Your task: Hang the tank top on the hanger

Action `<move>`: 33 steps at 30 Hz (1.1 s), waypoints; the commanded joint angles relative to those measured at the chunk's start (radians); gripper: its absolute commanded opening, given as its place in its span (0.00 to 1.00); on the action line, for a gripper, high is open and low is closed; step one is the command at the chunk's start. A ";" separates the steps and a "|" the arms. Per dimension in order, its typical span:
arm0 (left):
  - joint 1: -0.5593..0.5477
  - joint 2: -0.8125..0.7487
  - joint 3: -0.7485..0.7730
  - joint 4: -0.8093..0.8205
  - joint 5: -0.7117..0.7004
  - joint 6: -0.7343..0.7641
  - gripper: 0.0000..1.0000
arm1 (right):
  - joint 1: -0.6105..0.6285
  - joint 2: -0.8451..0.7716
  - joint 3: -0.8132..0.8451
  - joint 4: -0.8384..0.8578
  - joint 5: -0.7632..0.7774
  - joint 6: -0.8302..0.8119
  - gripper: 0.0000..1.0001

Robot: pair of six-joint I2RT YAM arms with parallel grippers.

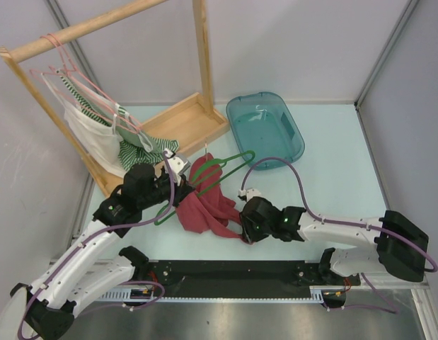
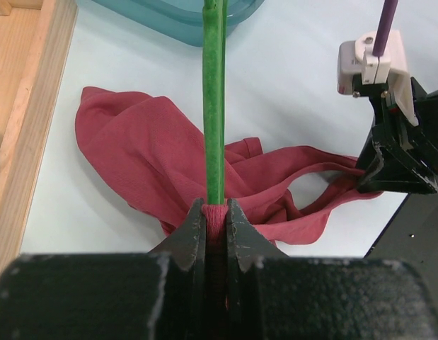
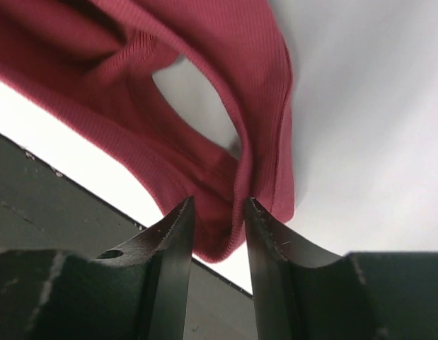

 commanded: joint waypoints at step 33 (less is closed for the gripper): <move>0.008 -0.144 -0.048 0.180 0.386 -0.046 0.00 | -0.500 -0.319 0.286 -0.370 0.130 -0.216 0.00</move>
